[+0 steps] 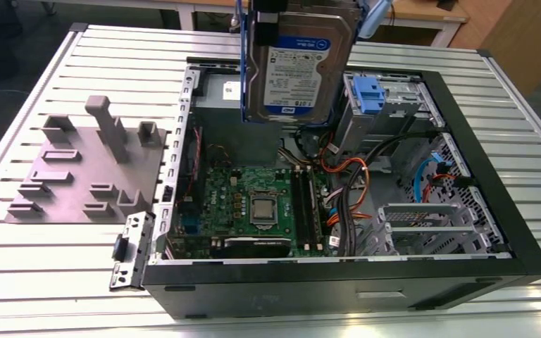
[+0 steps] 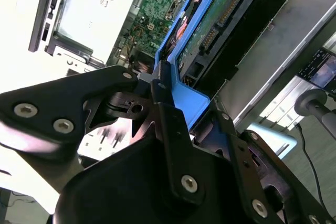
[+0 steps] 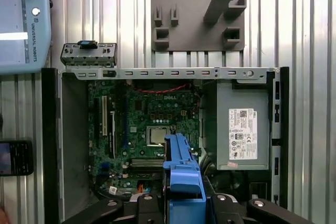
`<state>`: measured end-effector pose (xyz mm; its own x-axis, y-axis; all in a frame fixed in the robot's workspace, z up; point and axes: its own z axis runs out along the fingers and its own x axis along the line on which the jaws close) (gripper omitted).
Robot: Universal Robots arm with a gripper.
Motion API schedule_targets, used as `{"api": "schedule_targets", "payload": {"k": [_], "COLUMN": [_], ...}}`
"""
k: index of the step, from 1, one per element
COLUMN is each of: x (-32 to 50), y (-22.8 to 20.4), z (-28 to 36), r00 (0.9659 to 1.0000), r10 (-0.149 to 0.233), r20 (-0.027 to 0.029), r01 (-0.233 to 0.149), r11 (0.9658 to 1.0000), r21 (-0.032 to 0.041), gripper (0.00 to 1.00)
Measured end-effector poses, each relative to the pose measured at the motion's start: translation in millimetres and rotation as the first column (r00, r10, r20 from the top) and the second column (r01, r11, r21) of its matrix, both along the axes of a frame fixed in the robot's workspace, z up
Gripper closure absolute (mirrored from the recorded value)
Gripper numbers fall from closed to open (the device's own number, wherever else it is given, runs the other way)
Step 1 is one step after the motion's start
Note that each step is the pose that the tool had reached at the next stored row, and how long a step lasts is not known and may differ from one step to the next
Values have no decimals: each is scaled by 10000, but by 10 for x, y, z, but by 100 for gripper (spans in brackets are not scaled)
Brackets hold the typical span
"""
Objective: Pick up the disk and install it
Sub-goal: 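Insert the disk into the insertion slot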
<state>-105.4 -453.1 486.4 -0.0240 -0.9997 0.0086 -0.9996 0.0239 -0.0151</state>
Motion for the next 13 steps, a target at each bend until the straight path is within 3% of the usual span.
{"api": "schedule_targets", "payload": {"k": [5,13], "x": [4,142], "y": [-72,-93], "z": [-1,-3], "r00": [10000,10000], "r10": [0,0], "r20": [1,-2], "r01": [0,0], "r11": [10000,10000], "r21": [1,1], "gripper": [64,64]}}
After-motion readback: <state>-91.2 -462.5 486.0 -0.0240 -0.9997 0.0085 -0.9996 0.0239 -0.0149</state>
